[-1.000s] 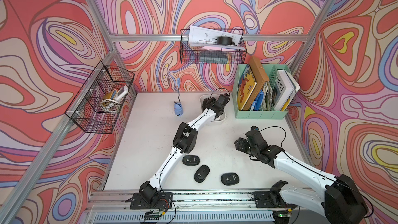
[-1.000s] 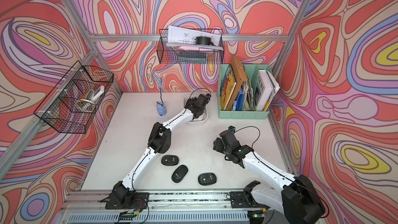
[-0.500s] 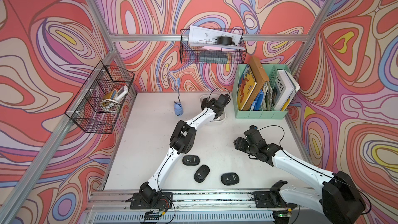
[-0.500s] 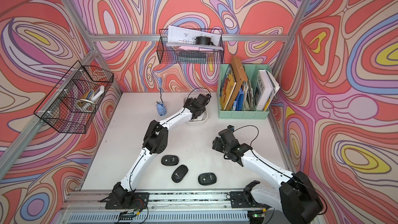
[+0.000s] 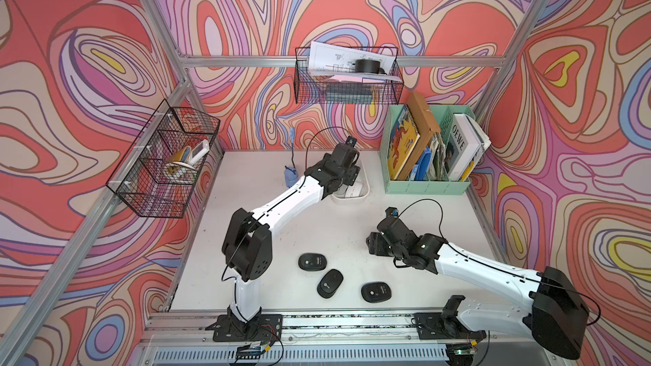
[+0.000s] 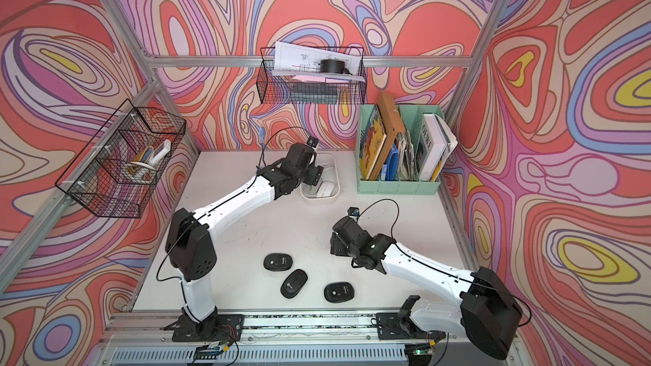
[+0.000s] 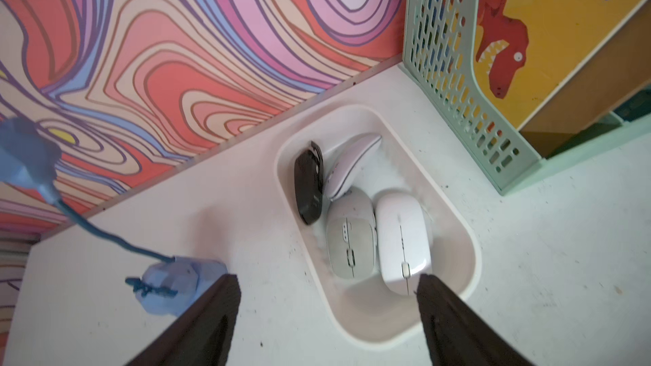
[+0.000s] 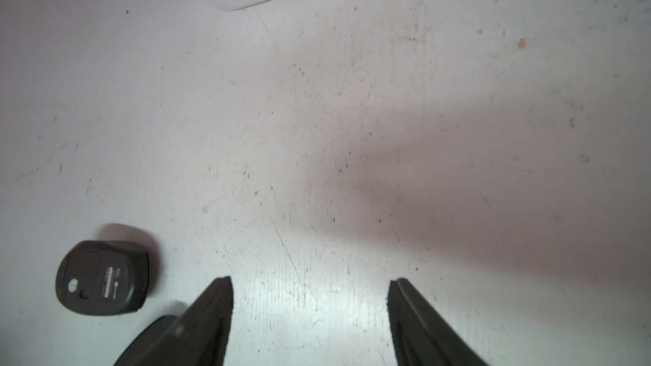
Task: Put the mouse in the storage box
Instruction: Pick up the mouse from the center of the board.
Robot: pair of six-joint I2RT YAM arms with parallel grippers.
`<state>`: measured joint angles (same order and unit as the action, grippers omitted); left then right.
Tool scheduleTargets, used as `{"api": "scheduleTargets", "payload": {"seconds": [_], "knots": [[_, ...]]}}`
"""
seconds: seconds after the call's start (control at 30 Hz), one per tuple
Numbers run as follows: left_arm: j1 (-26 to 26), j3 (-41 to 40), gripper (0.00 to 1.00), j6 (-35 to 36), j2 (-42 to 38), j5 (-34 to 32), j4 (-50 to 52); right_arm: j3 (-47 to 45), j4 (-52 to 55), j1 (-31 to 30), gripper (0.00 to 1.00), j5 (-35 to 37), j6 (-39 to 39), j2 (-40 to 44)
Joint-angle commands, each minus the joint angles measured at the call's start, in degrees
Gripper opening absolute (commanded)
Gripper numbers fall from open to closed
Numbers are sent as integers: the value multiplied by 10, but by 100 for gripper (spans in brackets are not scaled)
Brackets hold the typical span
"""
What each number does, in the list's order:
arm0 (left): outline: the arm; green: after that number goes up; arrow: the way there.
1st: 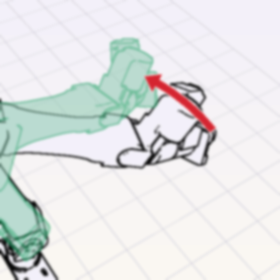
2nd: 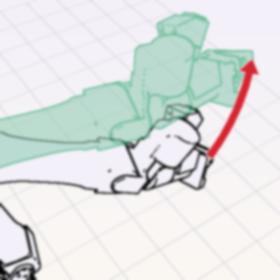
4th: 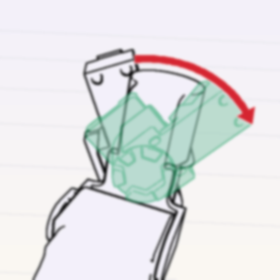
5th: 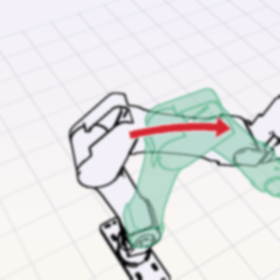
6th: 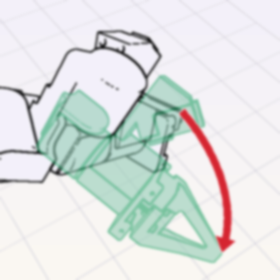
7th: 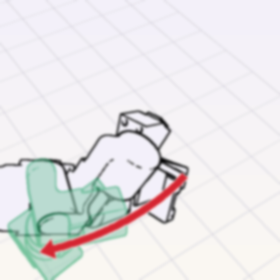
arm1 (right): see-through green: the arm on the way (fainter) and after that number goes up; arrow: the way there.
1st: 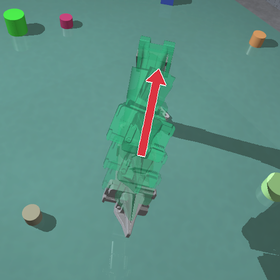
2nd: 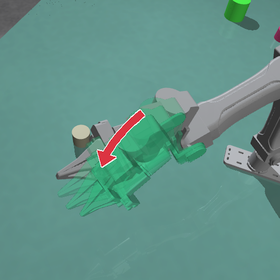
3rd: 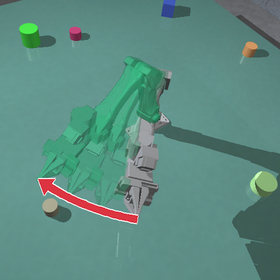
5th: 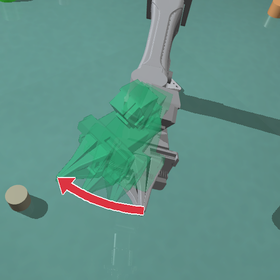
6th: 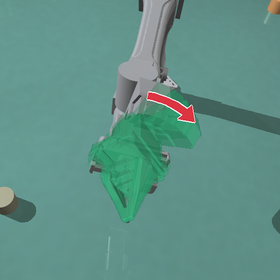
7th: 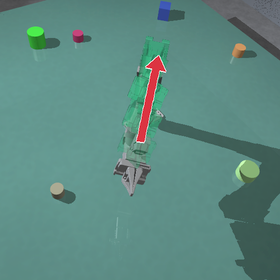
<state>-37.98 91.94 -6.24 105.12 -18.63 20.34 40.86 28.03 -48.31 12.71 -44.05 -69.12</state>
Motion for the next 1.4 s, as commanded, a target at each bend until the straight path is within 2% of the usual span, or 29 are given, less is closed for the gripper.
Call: {"api": "scheduleTargets", "payload": {"seconds": [0.0,0.07,0.17,0.33,0.47,0.67,0.87,1.03,1.37], "knots": [[4,-93,86,-112,-61,2,8,19,78,-50,71,43,-14,-2],[6,-166,88,-178,-115,-8,12,25,111,-93,71,57,-31,-5],[8,-270,90,-234,-192,7,-5,35,159,-162,71,82,-65,-11],[8,-386,92,-269,-286,7,-1,56,209,-270,73,115,-109,-33],[8,-441,94,-279,-324,0,2,74,215,-323,75,118,-122,-81],[8,-461,95,-282,-346,-4,7,106,238,-369,75,108,-139,-158],[8,-460,95,-277,-343,-8,3,89,255,-383,75,109,-166,-146],[8,-459,95,-276,-330,-6,-3,88,263,-393,82,109,-166,-163],[8,-454,95,-275,-312,-6,-10,87,292,-395,80,145,-190,-220]]}}
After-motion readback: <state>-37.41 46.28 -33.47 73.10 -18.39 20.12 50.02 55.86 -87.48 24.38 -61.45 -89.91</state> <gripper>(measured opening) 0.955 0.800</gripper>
